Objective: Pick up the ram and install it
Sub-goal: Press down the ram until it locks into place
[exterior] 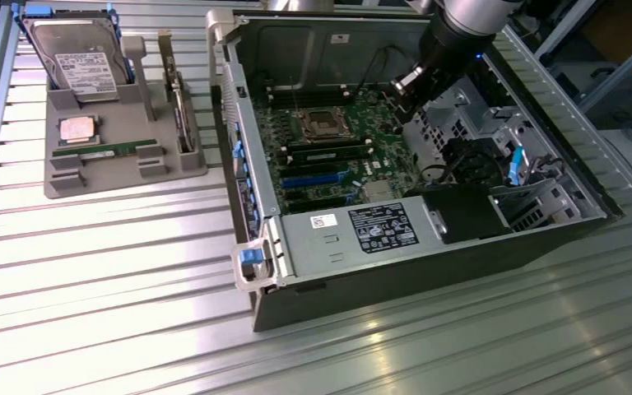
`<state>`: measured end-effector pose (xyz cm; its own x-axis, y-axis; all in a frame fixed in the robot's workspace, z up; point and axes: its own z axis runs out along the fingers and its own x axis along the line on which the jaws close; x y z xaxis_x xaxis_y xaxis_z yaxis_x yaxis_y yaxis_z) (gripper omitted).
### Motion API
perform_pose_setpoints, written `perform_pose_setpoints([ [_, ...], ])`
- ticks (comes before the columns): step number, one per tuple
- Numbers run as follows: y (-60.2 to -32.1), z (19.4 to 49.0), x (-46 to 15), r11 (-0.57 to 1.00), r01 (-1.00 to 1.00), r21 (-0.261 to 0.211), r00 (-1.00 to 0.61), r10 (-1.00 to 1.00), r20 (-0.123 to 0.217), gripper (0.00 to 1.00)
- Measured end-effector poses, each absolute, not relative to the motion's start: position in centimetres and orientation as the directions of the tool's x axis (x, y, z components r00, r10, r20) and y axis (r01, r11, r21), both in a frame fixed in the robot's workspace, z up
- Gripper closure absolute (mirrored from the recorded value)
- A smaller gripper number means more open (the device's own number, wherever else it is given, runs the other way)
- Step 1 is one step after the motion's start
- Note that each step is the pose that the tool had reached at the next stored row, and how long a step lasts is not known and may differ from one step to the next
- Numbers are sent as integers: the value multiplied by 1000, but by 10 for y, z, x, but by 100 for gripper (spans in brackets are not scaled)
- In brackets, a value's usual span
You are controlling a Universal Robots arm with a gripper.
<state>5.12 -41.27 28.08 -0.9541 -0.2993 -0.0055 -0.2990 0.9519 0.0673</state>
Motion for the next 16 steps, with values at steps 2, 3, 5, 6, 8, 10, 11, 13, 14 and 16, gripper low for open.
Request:
perform_pose_setpoints([
  [2, -413, 281, 51, 962, -266, 67, -964, -266, -6, 89],
  [3, -413, 281, 51, 964, -259, 67, -966, -259, -6, 89],
  [5, -413, 281, 51, 968, -240, 67, -971, -241, -6, 89],
  [6, -413, 281, 51, 970, -232, 68, -973, -233, -6, 89],
  [8, -413, 281, 51, 976, -209, 68, -978, -209, -6, 89],
  [10, -413, 281, 51, 979, -194, 67, -981, -194, -6, 89],
  [11, -413, 281, 51, 980, -186, 67, -982, -186, -6, 89],
  [13, -413, 281, 51, 985, -158, 67, -987, -158, -6, 89],
  [14, -413, 281, 51, 988, -140, 67, -990, -140, -6, 89],
  [16, -413, 281, 51, 993, -97, 67, -995, -97, -6, 89],
])
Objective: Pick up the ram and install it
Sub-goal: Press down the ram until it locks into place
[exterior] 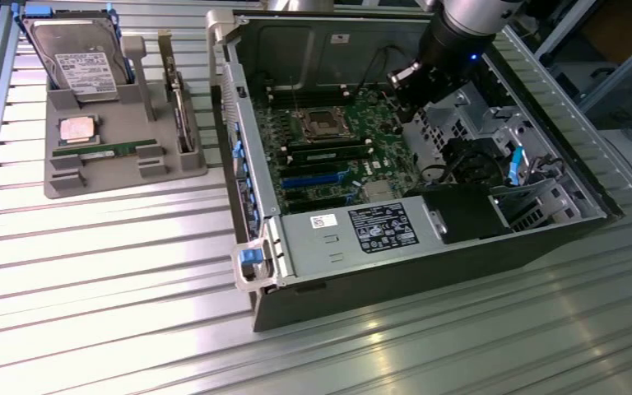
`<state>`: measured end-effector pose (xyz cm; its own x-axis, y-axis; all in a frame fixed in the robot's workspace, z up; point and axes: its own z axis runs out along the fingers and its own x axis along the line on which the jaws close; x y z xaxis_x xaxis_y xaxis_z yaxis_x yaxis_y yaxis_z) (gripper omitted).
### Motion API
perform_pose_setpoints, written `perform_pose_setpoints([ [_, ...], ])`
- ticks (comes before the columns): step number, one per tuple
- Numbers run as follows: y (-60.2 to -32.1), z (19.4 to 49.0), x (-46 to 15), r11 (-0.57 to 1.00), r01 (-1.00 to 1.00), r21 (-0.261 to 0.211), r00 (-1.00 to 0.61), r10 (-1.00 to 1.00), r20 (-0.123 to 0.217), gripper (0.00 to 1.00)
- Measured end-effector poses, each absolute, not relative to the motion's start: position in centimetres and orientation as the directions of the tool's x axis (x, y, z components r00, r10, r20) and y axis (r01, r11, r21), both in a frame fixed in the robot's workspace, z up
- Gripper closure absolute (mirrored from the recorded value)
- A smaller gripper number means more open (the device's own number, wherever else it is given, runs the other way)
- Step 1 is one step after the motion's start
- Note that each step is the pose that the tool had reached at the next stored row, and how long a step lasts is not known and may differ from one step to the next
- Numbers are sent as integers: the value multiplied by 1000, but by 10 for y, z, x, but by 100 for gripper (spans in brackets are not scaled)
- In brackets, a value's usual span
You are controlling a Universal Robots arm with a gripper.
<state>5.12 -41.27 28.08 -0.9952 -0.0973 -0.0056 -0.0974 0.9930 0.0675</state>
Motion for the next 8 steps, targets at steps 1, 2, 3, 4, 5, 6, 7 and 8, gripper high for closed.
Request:
perform_pose_setpoints([
  [1, -413, 281, 51, 995, -76, 67, -997, -76, -6, 89],
  [2, -413, 281, 51, 996, -60, 67, -998, -59, -6, 89],
  [3, -413, 281, 51, 996, -56, 67, -998, -56, -6, 89],
  [4, -413, 281, 51, 996, -56, 67, -998, -56, -6, 89],
  [5, -413, 281, 51, 996, -56, 67, -998, -56, -6, 89],
  [6, -413, 281, 51, 996, -56, 67, -998, -56, -6, 89],
  [7, -413, 281, 51, 996, -56, 67, -998, -56, -6, 89],
  [8, -413, 281, 51, 996, -56, 67, -998, -56, -6, 89],
])
